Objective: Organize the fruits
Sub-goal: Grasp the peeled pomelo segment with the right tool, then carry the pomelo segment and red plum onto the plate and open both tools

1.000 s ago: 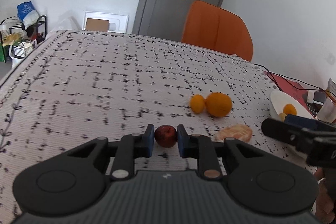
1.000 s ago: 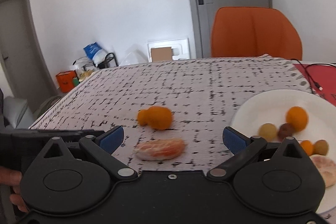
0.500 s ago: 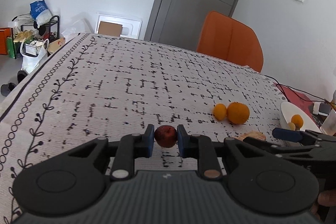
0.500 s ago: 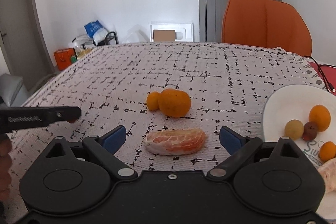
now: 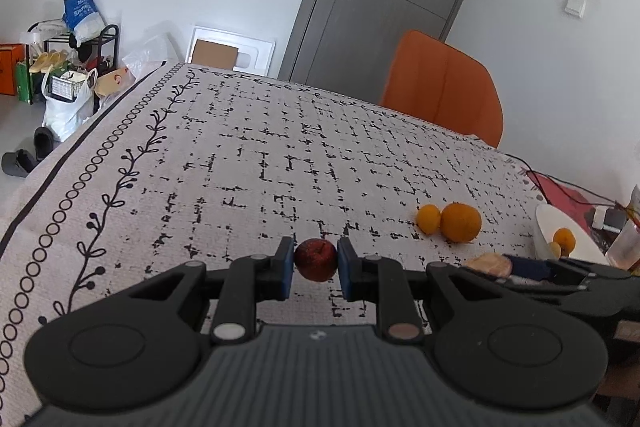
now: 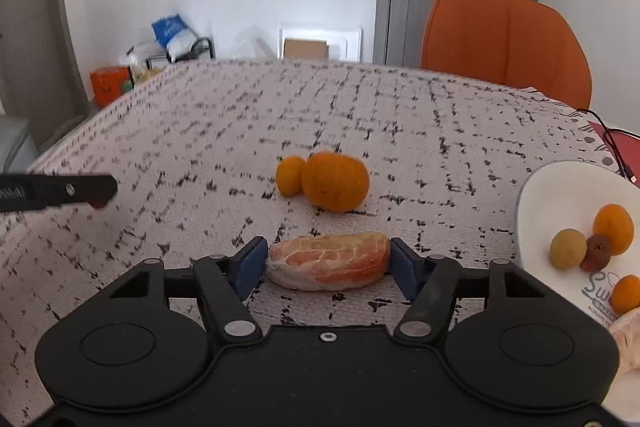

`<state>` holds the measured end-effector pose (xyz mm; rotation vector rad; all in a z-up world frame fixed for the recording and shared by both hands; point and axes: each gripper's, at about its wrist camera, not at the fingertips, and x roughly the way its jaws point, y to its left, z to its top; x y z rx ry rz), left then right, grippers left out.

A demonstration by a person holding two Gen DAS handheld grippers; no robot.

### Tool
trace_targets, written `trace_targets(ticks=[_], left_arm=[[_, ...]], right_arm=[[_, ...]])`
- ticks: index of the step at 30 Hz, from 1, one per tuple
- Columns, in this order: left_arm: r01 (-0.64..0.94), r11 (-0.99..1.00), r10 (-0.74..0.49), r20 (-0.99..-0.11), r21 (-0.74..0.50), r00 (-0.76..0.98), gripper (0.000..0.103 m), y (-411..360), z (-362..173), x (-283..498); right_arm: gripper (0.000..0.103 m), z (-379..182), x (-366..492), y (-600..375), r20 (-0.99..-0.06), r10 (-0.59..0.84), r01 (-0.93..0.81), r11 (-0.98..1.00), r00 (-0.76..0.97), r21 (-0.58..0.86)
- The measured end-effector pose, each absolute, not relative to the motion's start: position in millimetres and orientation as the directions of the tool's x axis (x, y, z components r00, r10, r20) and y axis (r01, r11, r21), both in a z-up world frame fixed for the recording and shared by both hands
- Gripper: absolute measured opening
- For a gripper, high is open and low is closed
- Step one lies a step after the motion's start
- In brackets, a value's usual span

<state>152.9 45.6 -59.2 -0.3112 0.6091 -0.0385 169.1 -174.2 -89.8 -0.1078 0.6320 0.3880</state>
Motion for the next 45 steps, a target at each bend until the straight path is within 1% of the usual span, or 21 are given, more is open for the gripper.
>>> trace_targets(ticks=[8, 19, 35, 45], left_arm=[[-0.027, 0.963, -0.127, -0.544, -0.267, 0.829, 0.021, 27.4, -47.9, 153.4], [0.054, 0.972, -0.167, -0.514, -0.227, 0.841, 0.021, -13.0, -28.0, 160.1], [0.143, 0.971, -0.222, -0.502, -0.190, 0.836, 0.021, -78.3, -18.8, 178.3], [0.197, 0.967, -0.253, -0.520, -0.161, 0.816, 0.021, -122.7, -21.1, 190.0]], right_arm=[[0.063, -71.0, 162.3, -200.4, -0.531, 0.351, -0.359, 0.929, 0.771, 0.093], [0.063, -52.3, 151.2, -238.1, -0.462, 0.332, -0.312, 0.942, 0.823, 0.121], [0.063, -57.2, 142.1, -316.7, -0.443, 0.243, -0.192, 0.969, 0.863, 0.156], [0.063, -66.1, 138.2, -364.0, -0.428, 0.182, -0.115, 0.977, 0.885, 0.178]])
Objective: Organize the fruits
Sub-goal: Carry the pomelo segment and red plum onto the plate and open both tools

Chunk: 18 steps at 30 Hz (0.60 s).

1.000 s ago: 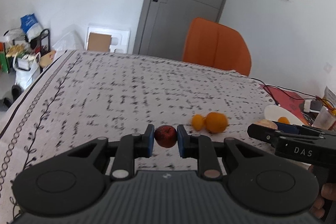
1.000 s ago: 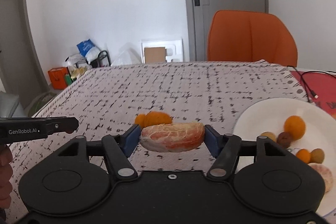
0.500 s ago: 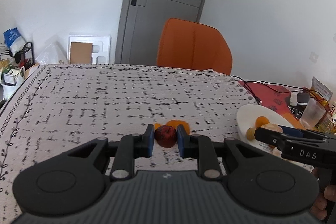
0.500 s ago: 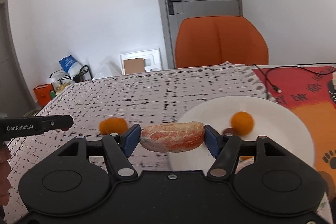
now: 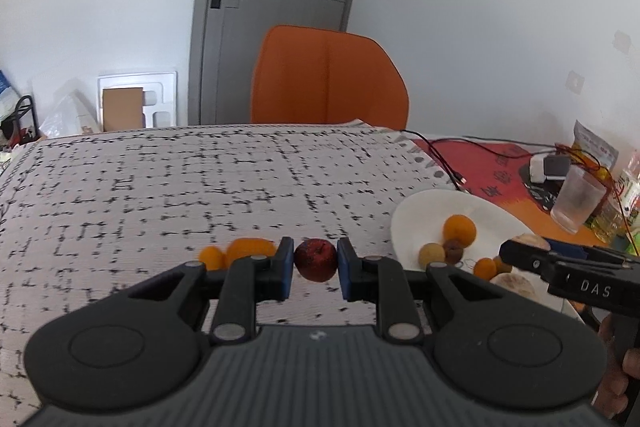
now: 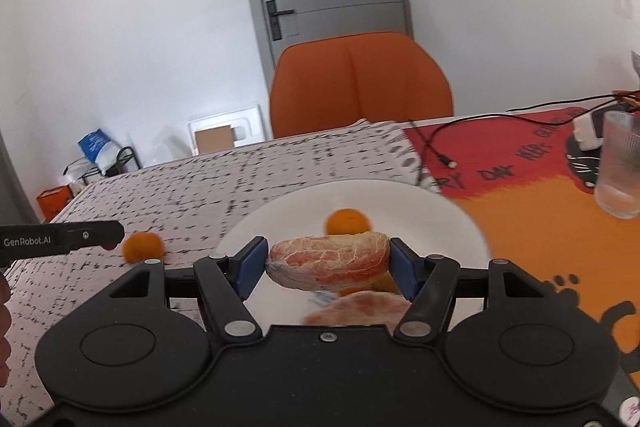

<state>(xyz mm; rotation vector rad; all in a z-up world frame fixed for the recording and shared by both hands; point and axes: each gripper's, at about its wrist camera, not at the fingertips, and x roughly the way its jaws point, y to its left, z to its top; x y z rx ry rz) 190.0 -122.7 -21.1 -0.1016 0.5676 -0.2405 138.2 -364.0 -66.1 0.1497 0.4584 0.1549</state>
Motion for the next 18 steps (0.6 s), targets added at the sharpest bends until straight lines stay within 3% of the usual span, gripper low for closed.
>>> trace_targets(ticks=[18], left_arm=[[0.269, 0.956, -0.288, -0.545, -0.117, 0.788, 0.021, -183.0, -23.3, 201.8]], right_arm=[[0.063, -81.6, 148.9, -415.3, -0.424, 0.152, -0.056, 0.971, 0.893, 0.231]])
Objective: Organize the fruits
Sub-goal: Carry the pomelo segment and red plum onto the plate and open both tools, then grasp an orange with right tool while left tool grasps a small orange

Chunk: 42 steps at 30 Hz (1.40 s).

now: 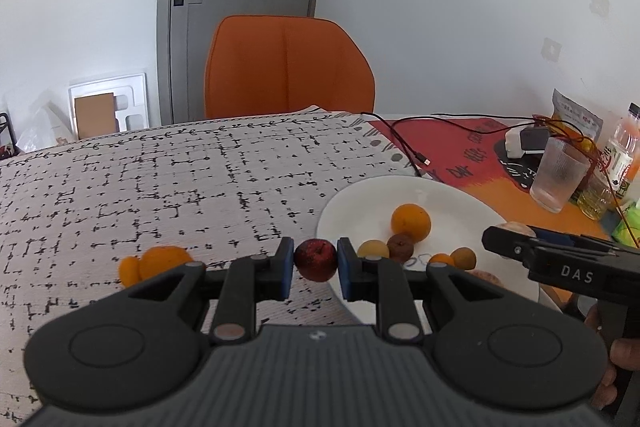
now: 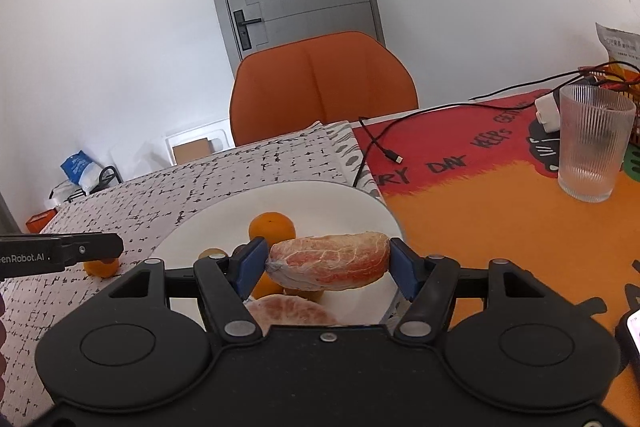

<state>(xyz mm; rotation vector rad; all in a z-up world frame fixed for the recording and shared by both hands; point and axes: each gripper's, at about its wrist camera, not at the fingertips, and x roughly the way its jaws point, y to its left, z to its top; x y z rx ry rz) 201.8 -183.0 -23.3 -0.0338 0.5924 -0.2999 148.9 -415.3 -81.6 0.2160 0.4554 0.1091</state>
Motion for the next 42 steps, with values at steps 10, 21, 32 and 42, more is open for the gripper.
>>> trace_targets(ticks=[10, 21, 32, 42], left_arm=[[0.300, 0.947, -0.312, -0.549, -0.115, 0.775, 0.021, -201.2, -24.2, 206.9], [0.348, 0.926, -0.367, -0.552, -0.145, 0.749, 0.028, -204.9, -27.0, 206.9], [0.255, 0.956, -0.294, -0.535, -0.148, 0.792, 0.058, -151.2, -22.4, 199.6], [0.137, 0.983, -0.180, -0.542, -0.119, 0.821, 0.086, -108.1, -23.3, 191.7]], right_arm=[[0.087, -71.4, 153.8, -400.6, -0.342, 0.159, -0.105, 0.979, 0.926, 0.172], [0.087, -75.8, 142.2, -404.5, -0.405, 0.154, -0.076, 0.976, 0.901, 0.204], [0.087, -73.5, 144.8, -377.0, -0.424, 0.179, -0.104, 0.975, 0.888, 0.194], [0.095, -68.7, 144.8, -344.5, -0.420, 0.230, -0.156, 0.967, 0.878, 0.202]])
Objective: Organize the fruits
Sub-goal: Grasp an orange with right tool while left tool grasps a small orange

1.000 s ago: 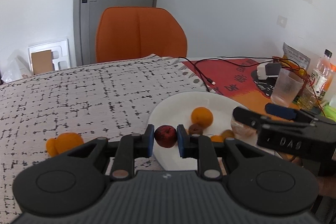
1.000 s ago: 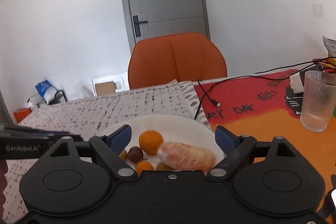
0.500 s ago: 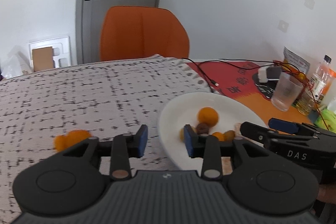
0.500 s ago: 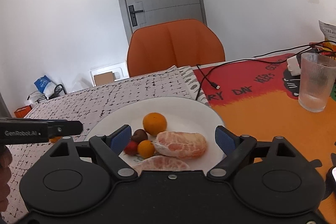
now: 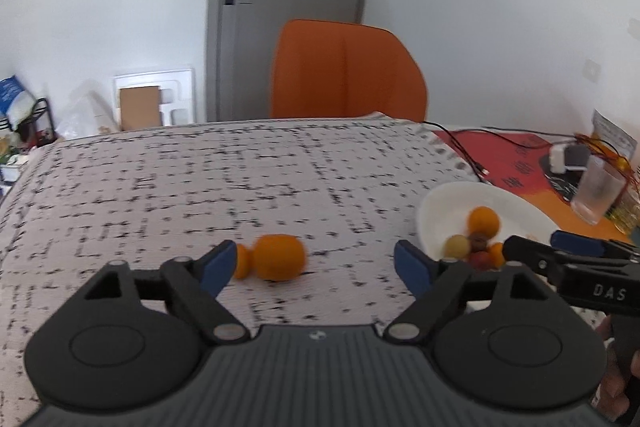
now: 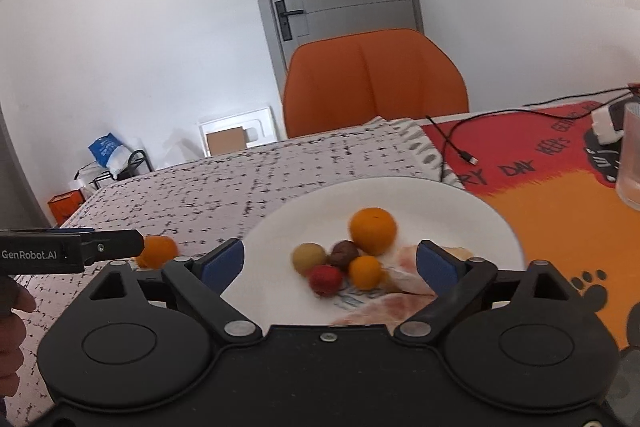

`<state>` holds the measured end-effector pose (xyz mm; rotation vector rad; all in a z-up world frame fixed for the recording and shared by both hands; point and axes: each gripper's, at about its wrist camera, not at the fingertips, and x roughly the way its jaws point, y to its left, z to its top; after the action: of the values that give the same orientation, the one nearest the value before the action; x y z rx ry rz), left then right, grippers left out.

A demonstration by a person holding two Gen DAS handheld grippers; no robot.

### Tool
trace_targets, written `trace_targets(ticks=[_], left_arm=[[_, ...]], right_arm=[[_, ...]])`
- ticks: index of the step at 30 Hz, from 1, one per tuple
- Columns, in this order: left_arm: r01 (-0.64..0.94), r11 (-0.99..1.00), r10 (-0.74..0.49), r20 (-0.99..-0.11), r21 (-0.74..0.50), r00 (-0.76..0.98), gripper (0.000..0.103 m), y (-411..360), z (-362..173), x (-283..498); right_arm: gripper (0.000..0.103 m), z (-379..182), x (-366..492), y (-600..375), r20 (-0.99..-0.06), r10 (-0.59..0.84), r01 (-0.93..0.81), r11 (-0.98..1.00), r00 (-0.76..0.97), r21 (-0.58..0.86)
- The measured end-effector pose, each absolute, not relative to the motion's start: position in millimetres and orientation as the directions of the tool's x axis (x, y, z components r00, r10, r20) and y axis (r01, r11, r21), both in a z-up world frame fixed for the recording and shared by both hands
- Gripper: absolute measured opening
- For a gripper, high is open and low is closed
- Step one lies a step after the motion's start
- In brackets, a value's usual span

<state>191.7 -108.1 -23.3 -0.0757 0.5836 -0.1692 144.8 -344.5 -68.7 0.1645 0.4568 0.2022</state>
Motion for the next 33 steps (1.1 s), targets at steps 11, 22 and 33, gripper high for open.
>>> trace_targets(ticks=[11, 22, 33], left_arm=[[0.031, 0.994, -0.085, -0.536, -0.108, 0.840, 0.093, -61.6, -24.1, 185.7], [-0.032, 0.992, -0.039, -0.545, -0.120, 0.837, 0.093, -26.3, -29.5, 188.1], [-0.073, 0.989, -0.010, -0.567, -0.125, 0.824, 0.093, 6.2, -35.7, 196.1]], right_arm=[[0.099, -62.4, 154.0, -305.4, -0.424, 0.283, -0.233, 0.958, 0.860, 0.166], [0.099, -59.9, 167.6, -271.8, -0.444, 0.340, -0.304, 0.940, 0.829, 0.153], [0.079, -64.1, 190.9, -231.1, -0.496, 0.400, -0.379, 0.914, 0.771, 0.148]])
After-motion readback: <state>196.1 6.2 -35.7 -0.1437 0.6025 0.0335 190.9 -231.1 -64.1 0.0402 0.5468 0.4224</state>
